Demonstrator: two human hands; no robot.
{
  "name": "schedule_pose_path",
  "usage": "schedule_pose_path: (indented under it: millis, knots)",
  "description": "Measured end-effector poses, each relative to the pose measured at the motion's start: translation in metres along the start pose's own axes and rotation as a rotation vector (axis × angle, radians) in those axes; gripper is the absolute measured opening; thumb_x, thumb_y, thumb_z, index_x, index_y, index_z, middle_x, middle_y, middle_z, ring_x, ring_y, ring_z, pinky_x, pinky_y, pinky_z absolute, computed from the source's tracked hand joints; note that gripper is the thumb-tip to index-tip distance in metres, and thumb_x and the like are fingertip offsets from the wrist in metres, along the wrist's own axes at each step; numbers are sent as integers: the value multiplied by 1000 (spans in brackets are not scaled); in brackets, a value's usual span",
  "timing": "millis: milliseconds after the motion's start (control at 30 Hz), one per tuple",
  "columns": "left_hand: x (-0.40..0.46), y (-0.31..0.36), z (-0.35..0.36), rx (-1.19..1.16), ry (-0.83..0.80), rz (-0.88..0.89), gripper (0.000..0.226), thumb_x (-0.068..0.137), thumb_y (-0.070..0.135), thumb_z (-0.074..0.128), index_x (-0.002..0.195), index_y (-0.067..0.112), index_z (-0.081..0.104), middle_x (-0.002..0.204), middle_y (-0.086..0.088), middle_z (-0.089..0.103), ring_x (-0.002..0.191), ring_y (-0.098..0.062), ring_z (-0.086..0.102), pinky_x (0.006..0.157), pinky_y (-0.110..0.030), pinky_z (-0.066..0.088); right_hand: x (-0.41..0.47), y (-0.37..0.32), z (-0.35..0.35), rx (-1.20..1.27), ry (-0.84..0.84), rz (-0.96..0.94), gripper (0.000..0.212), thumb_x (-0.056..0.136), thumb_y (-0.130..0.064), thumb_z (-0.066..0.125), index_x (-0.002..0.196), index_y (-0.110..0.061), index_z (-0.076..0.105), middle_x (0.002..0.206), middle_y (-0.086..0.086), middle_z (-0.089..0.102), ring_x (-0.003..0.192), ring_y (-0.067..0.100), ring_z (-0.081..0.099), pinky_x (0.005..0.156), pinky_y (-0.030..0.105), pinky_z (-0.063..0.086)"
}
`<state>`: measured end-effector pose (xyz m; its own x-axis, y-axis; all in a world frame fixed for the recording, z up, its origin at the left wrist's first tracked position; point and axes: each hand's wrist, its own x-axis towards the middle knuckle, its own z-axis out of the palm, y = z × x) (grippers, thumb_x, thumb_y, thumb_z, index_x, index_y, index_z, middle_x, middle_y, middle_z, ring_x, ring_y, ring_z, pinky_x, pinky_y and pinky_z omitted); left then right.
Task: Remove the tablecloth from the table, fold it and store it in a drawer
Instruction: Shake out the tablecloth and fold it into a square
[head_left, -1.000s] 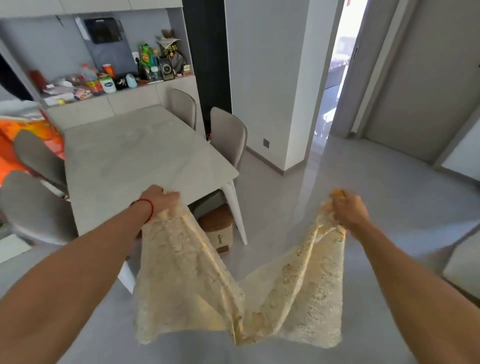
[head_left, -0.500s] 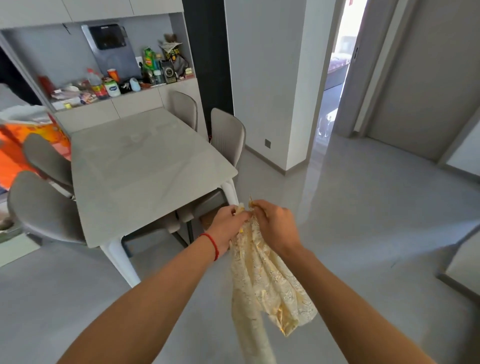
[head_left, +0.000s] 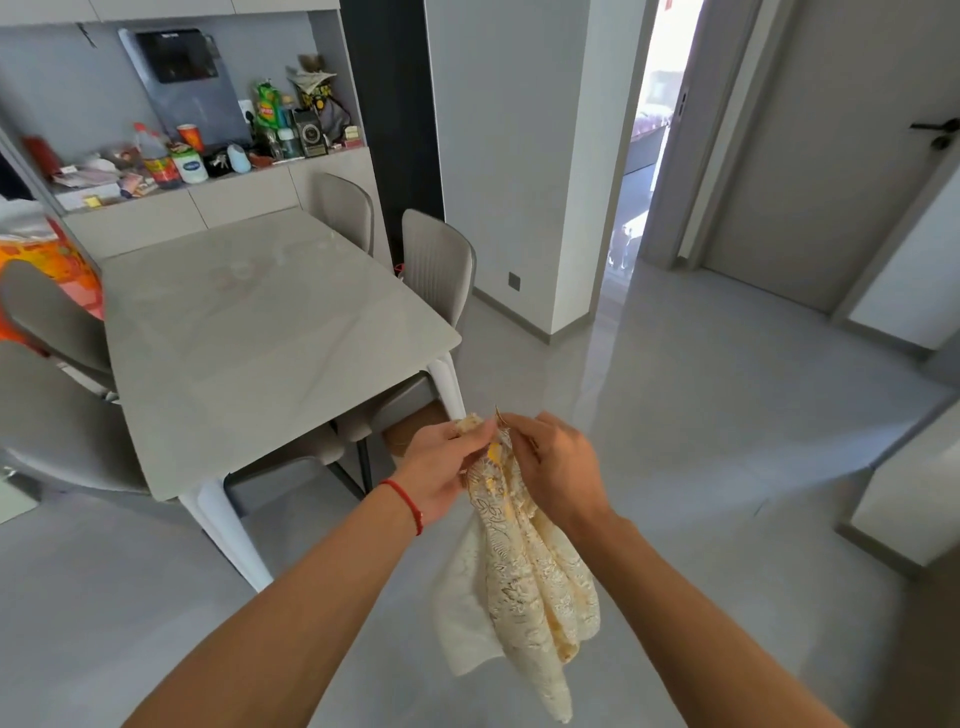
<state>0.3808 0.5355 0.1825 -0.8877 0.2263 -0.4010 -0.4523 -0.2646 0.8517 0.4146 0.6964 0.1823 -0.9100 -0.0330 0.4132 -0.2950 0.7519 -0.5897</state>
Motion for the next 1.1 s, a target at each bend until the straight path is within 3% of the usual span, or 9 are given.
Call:
schedule_pose_path:
  millis: [200,367,500,633,733,833,900,1000,1100]
  knots:
    - [0,0,-2,276,166,58,20,95,14,70,103,-4,75,87,-16,76,66,-19,73,54,-25,55,-9,-10,13,-181,-100,-52,29,106,-25,52,130,-23,68,96,6,63,75,37,65,62,43,56]
    - [-4,6,-8,282,162,16,31,99,28,65,104,-1,74,95,-18,78,85,-27,76,71,-35,59,-12,-14,26,-364,-212,-64,34,107,-26,47,139,-21,57,98,6,57,71,38,65,54,36,44]
    - [-4,2,-11,311,164,7,25,91,25,75,96,1,77,76,-5,71,74,-18,66,67,-30,55,-12,-24,37,-387,-284,-60,32,107,-17,46,136,-11,56,104,9,57,74,38,65,59,36,40]
    - [3,2,-20,252,318,18,12,88,11,70,80,5,78,59,-1,69,52,-9,65,49,-22,52,-21,-39,41,-136,-285,-79,39,105,-24,47,141,-8,47,108,11,55,75,33,63,68,43,54]
    - [7,9,-33,477,338,136,24,94,12,59,80,-2,71,67,-8,63,63,-19,60,59,-30,48,-28,-35,33,171,-340,-48,39,102,-25,49,141,-18,49,118,3,62,81,20,70,76,36,58]
    - [-2,24,-45,741,285,319,30,101,14,51,74,2,53,73,-9,47,70,-18,44,67,-36,37,-12,-9,25,374,-289,158,21,103,-14,46,119,-20,57,108,2,73,67,17,75,70,42,63]
    - [-17,44,-52,893,168,426,29,105,14,47,82,-4,50,77,-7,48,73,-17,45,69,-34,38,11,19,22,270,-260,358,19,103,-11,45,114,-16,59,104,9,74,72,25,76,73,49,63]
    - [-41,79,-57,1072,-53,514,26,108,13,43,90,0,57,84,-7,59,80,-19,54,76,-32,45,35,53,30,33,-476,464,30,99,-6,45,119,-11,66,118,13,73,99,34,72,91,49,59]
    - [-62,110,-56,1171,-126,602,25,108,9,42,91,6,60,87,-7,62,82,-22,58,78,-30,46,33,64,55,-12,-698,466,34,99,-10,52,130,-17,64,131,11,67,108,32,70,94,43,59]
